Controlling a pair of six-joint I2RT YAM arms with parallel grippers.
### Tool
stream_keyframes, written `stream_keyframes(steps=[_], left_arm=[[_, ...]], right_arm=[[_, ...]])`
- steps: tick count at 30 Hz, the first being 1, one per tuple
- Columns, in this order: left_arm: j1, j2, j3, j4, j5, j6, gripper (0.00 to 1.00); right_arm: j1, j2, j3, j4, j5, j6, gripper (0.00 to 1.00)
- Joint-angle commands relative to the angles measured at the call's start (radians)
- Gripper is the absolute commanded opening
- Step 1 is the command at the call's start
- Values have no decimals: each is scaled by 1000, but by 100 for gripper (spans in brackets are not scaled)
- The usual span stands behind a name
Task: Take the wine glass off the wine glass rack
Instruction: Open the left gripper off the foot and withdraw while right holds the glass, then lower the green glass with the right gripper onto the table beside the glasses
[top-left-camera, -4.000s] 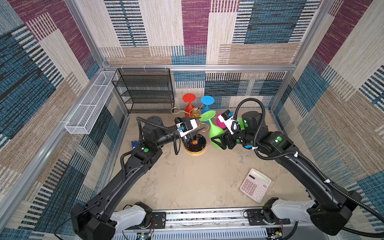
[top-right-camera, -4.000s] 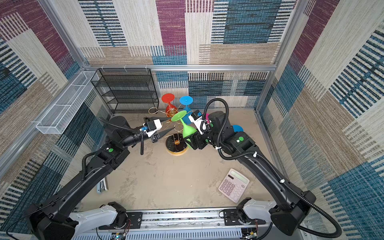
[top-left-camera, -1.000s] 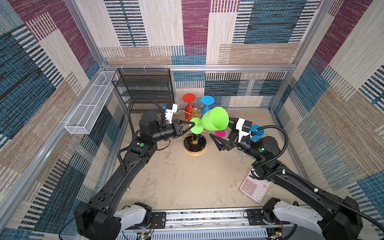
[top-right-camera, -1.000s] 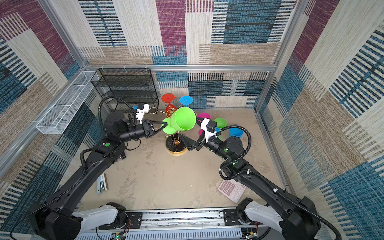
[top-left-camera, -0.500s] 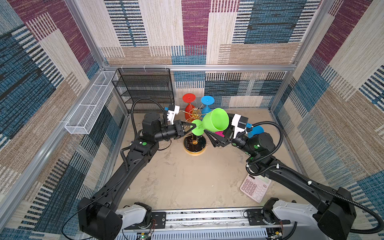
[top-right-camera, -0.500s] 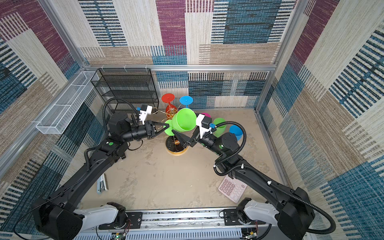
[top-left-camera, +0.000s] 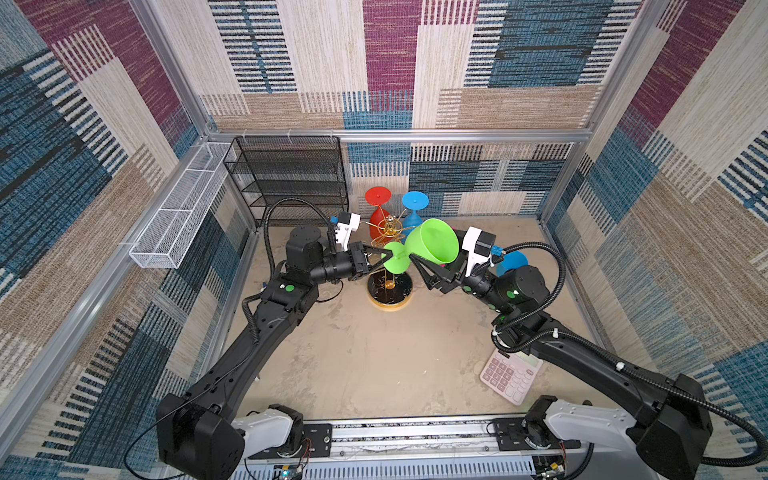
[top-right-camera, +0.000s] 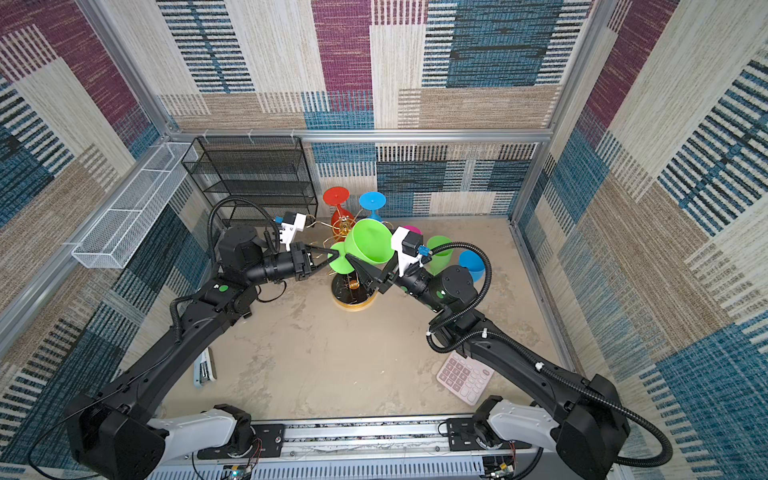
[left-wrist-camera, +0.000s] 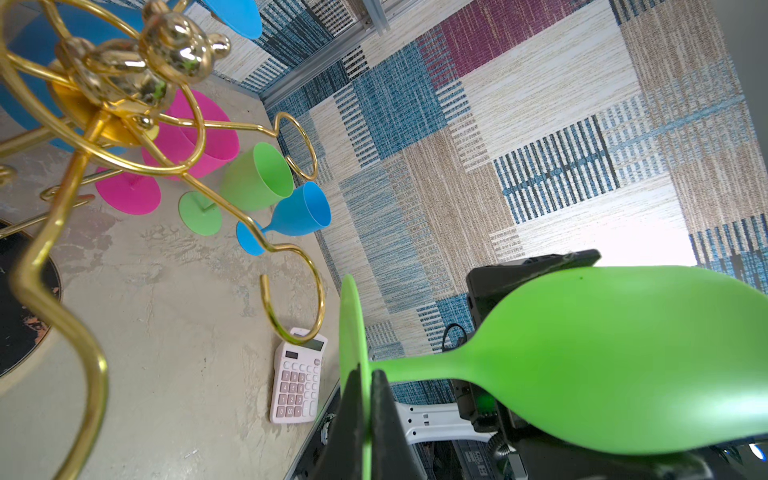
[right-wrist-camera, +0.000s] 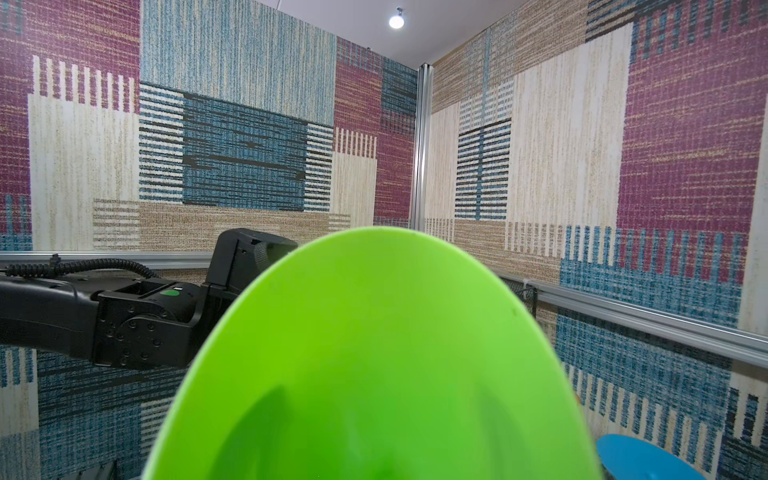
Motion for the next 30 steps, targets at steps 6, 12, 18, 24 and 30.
stream_keyframes(steps=[6, 12, 18, 24, 30], left_arm=[[1, -40, 17, -28, -30, 86, 24], [12, -90, 17, -60, -88, 159, 34], [25, -211, 12, -91, -274, 338, 40], [27, -352, -35, -70, -489, 539, 56], [27, -446, -78, -66, -631, 685, 68]], right_arm=[[2, -68, 21, -101, 75, 22, 75], [0, -193, 31, -311, 170, 14, 75], [1, -386, -30, -569, 310, 26, 76], [1, -548, -184, -676, 446, 87, 77], [1, -544, -330, -622, 543, 146, 77]])
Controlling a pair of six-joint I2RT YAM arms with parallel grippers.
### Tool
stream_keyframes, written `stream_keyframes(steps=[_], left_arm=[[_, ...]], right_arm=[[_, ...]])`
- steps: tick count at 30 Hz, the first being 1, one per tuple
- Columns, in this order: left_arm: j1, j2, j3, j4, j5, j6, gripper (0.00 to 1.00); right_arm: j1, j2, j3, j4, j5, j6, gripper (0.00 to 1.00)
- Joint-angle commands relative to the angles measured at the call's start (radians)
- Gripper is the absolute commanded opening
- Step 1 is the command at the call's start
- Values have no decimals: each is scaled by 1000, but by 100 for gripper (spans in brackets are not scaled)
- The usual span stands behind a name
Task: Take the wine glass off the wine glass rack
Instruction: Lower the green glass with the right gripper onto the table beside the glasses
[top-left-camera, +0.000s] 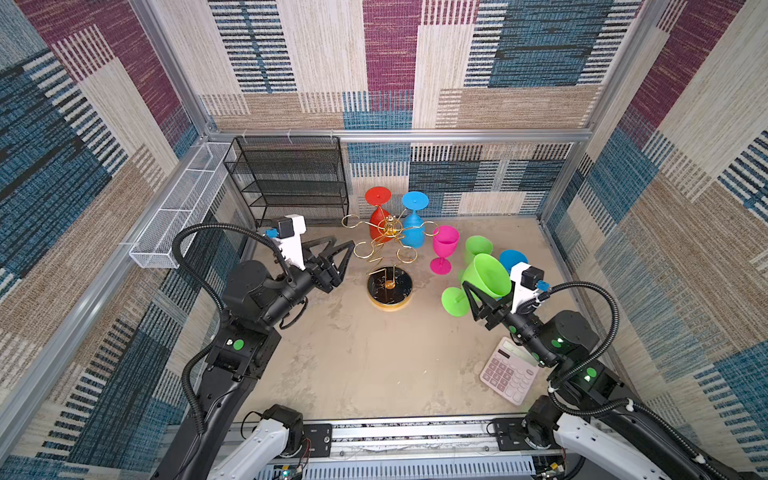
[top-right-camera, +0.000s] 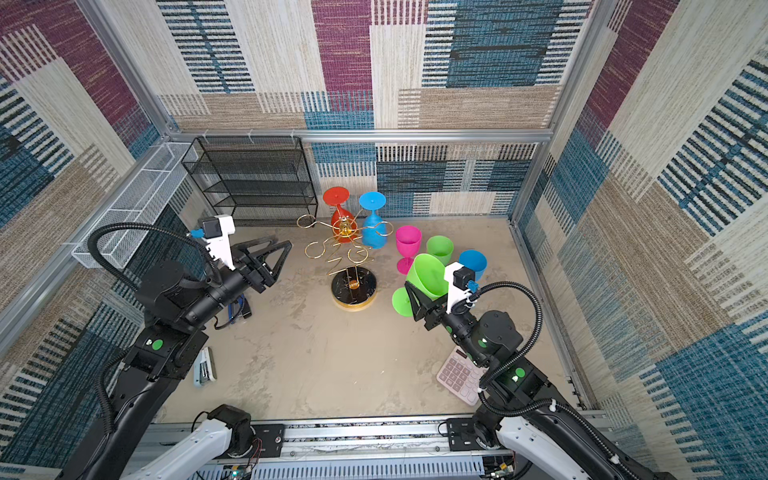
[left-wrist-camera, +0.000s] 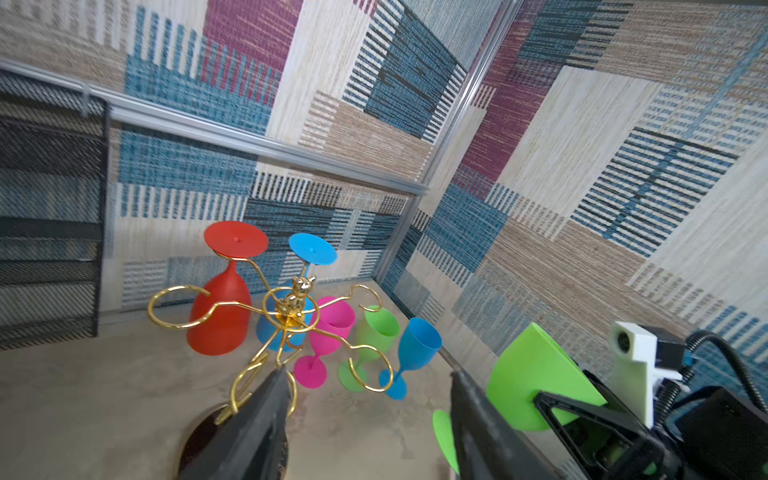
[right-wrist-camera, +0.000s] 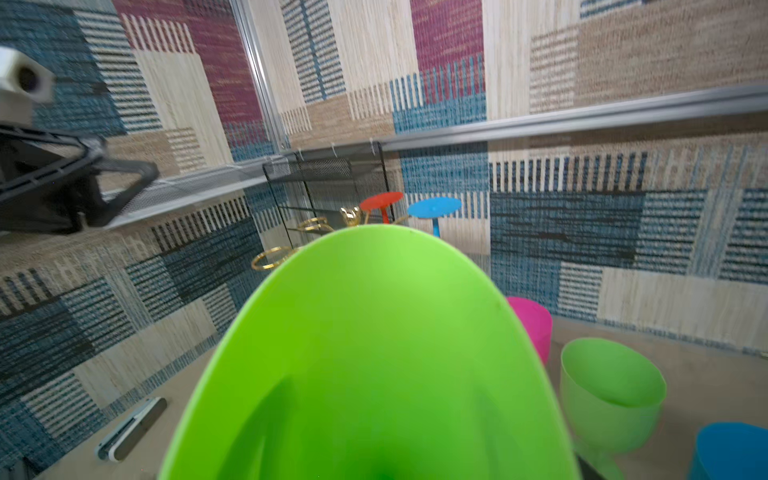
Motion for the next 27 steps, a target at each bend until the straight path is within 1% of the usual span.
stream_keyframes(steps=[1, 3, 6, 11, 13, 16, 19, 22, 27], left_arm=[[0, -29, -14, 13, -131, 137, 69], [0, -41, -19, 4, -161, 150, 71], [0, -51, -30, 10, -174, 158, 73], [1, -64, -47, 31, -208, 178, 75], [0, -66, -45, 28, -220, 190, 76], [1, -69, -46, 22, -230, 201, 76], [0, -73, -51, 21, -237, 208, 77], [1, -76, -59, 28, -248, 219, 77], [1, -80, -73, 50, -274, 234, 79]], right_arm=[[2, 20, -57, 52, 88, 56, 78], [0, 39, -102, 108, 106, 71, 78], [-1, 74, -146, 187, 153, 80, 79], [-17, 170, -173, 303, 180, 68, 80], [-36, 215, -178, 346, 174, 70, 80], [-80, 277, -188, 417, 124, 75, 80], [-109, 331, -196, 491, 113, 66, 80], [-126, 380, -210, 584, 96, 37, 80], [-139, 483, -203, 665, 97, 0, 81]])
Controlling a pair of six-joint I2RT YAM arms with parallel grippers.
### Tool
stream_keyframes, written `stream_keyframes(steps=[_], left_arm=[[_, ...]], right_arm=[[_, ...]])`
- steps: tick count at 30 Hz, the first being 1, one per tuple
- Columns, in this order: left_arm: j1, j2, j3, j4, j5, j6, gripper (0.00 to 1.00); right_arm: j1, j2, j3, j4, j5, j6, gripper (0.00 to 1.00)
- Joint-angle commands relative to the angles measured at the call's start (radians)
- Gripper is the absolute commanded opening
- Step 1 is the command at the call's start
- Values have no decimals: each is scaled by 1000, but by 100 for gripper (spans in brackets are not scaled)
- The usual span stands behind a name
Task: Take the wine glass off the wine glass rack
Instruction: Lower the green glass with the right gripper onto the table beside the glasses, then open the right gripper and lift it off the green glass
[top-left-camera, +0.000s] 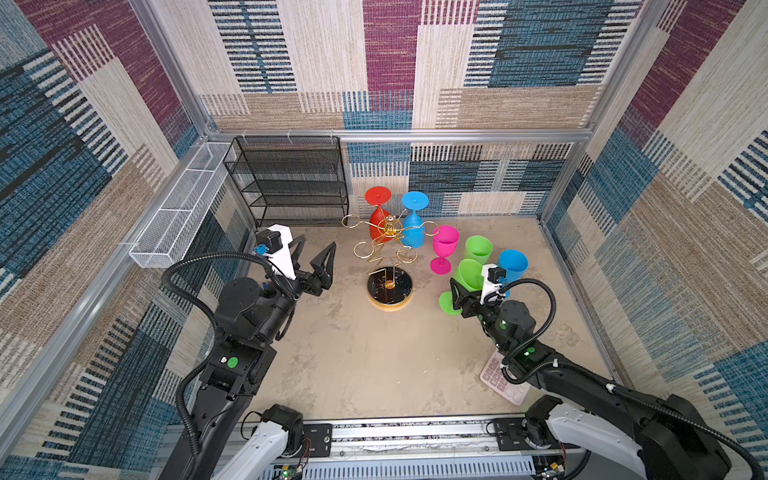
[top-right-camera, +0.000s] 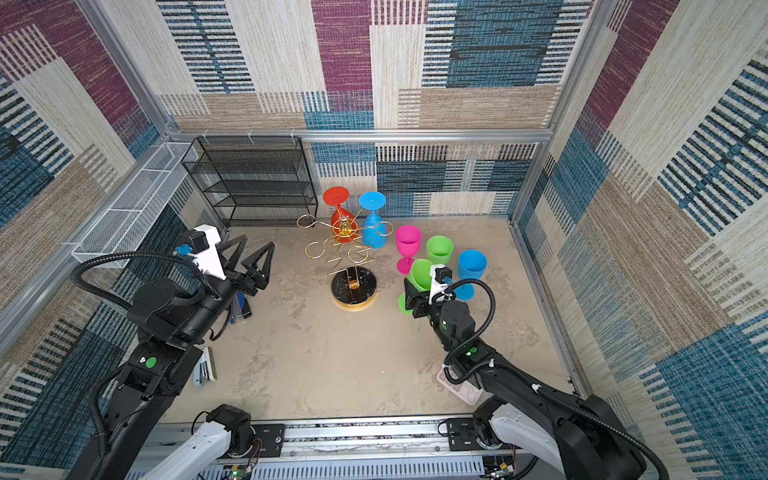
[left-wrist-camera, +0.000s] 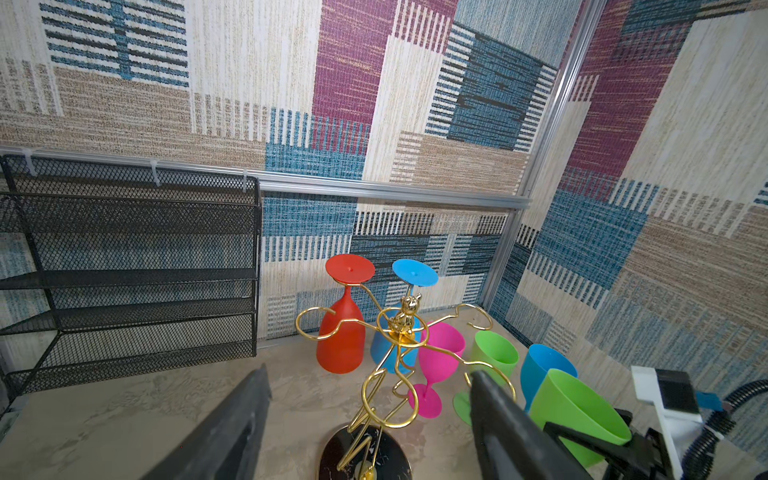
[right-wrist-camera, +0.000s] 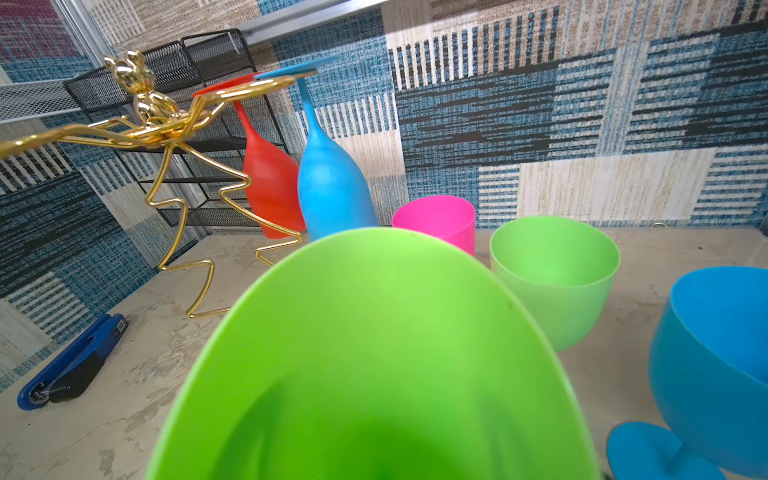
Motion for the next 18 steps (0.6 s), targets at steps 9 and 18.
stream_keyframes(steps=[9, 18], left_arm=[[2, 3, -11, 56, -55, 65, 81], [2, 8, -21, 65, -73, 94, 82]], right_arm=[[-9, 230, 38, 235, 40, -65, 83], [-9, 363, 67, 283, 62, -49, 85]])
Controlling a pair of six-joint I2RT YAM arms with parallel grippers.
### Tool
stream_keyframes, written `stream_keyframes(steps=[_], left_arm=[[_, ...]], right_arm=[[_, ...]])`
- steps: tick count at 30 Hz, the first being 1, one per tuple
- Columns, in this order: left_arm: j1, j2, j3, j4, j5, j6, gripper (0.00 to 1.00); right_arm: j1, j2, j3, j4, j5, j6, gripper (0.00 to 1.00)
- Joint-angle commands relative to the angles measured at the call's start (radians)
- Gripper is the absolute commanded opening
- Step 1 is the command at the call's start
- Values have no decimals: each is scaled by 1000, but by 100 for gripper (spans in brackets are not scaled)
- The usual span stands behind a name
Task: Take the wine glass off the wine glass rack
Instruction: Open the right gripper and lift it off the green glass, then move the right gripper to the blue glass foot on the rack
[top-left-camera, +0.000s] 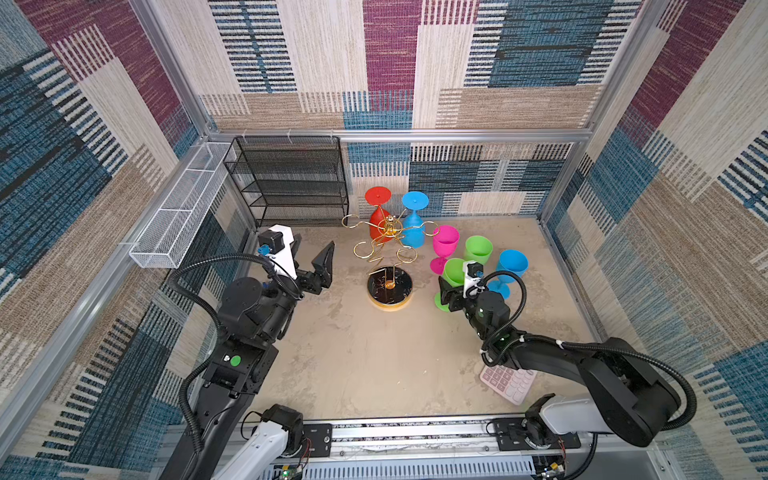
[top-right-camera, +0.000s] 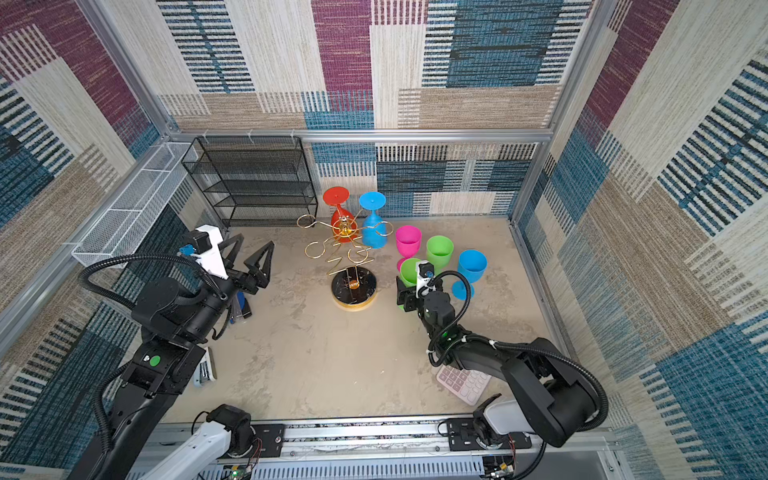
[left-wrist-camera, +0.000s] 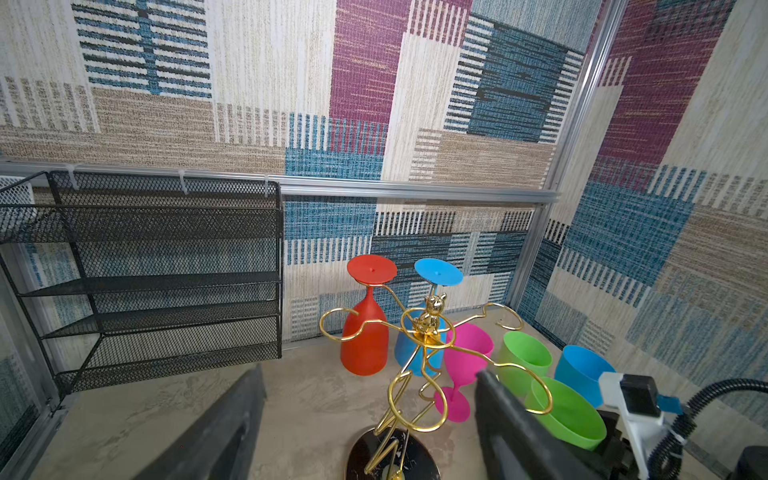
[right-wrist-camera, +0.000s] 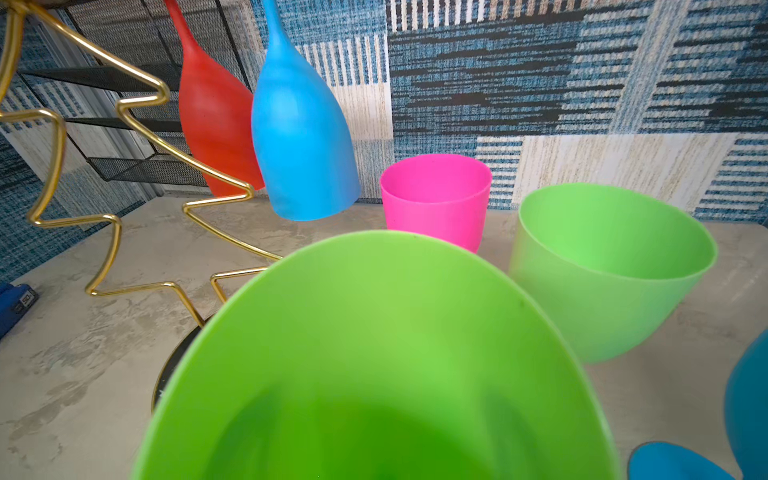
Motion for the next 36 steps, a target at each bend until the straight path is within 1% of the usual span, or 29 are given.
stream_keyframes(steps=[1, 11, 15, 18, 26, 28, 33, 36], left_arm=[[1, 1, -5, 49, -22, 34, 82], [1, 2, -22, 66, -33, 47, 82], [1, 3, -25, 68, -36, 48, 82], [2, 0, -25, 68, -41, 48, 82], [1, -8, -34, 69, -61, 45, 83], [2, -10, -37, 69, -68, 44, 83], [3, -10, -40, 69, -86, 33, 83], [3, -5, -33, 52, -96, 15, 83]], right_arm=[[1, 24, 10, 81, 24, 11, 85], [1, 76, 3, 91, 36, 43, 90], [1, 74, -5, 84, 33, 55, 91], [1, 40, -8, 64, 20, 59, 93], [1, -124, 24, -67, -51, 64, 100], [1, -184, 28, -109, -71, 75, 99], [1, -398, 58, -270, -137, 125, 99], [1, -491, 130, -411, -169, 155, 99]])
